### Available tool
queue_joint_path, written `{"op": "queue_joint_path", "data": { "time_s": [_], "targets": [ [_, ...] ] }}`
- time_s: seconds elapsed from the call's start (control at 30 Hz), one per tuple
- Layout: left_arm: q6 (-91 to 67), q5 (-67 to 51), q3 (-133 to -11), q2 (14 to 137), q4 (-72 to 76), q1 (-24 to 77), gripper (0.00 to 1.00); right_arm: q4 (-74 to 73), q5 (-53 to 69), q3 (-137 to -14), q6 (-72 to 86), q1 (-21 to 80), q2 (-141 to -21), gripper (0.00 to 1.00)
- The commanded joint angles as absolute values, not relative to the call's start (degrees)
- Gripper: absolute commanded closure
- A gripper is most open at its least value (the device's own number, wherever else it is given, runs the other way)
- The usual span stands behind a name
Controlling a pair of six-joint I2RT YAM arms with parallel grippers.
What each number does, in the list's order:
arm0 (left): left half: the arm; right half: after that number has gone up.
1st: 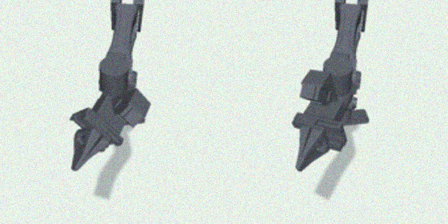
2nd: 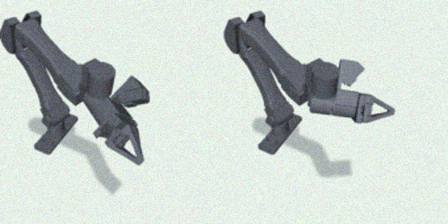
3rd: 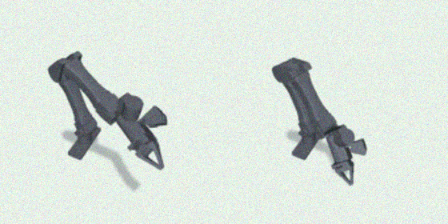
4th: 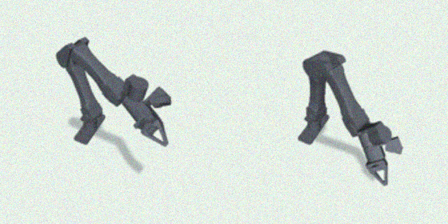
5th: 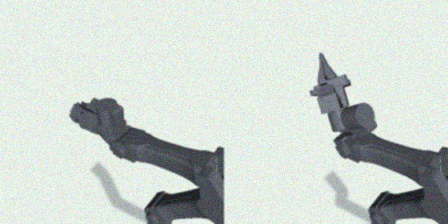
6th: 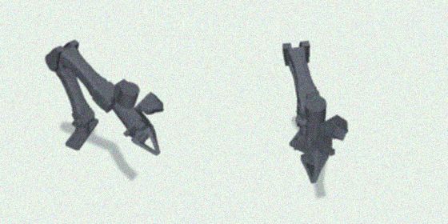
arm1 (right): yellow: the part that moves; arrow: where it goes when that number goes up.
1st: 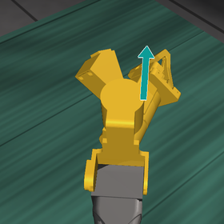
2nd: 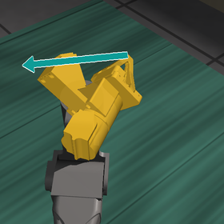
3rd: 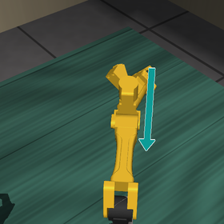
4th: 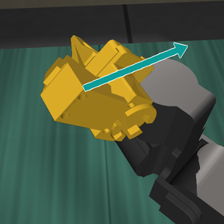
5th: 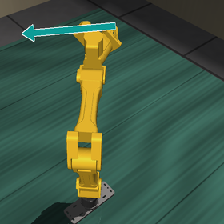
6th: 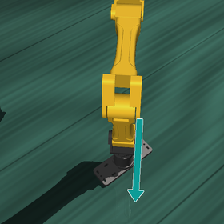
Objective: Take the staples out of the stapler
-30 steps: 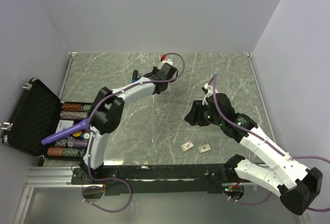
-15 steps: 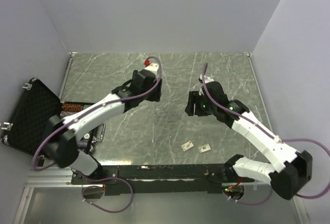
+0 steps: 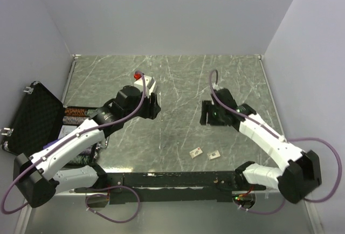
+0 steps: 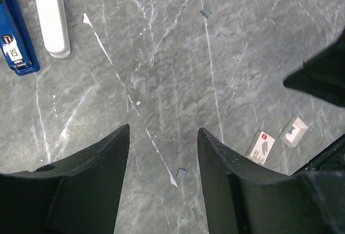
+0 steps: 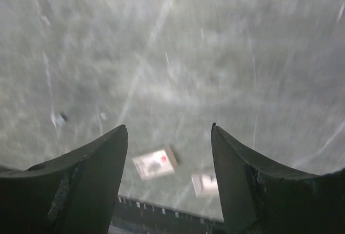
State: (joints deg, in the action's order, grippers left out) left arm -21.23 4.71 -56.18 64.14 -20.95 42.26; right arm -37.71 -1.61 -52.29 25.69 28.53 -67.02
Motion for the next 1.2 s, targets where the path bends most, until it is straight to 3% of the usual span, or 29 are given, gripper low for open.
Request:
{"op": "queue_joint_path", "data": {
  "time_s": [0.0,0.23,0.5,0.77,1.17],
  "targets": [
    [-20.13,2.64,-53.88,61.09,-19.52,42.45,0.42,-46.65,0.88,-44.84,33.03,30.58,-58.29,0.29],
    [-20.30,0.53,-52.74,60.82,-19.07,42.45,0.42,-56.94,0.26,-41.93,41.39,37.69,-49.75,0.33],
    [-20.39,1.23,-52.12,60.91,-19.25,42.36,0.41,-62.49,0.79,-38.68,46.49,45.96,-53.61,0.37],
    [-20.39,0.53,-51.85,62.14,-18.98,41.57,0.41,-57.93,0.09,-34.55,48.69,46.05,-56.51,0.46],
    [-20.48,-0.53,-51.59,63.54,-18.46,40.61,0.41,-52.04,-5.80,-33.14,53.35,45.97,-63.80,0.47]
  ]
}}
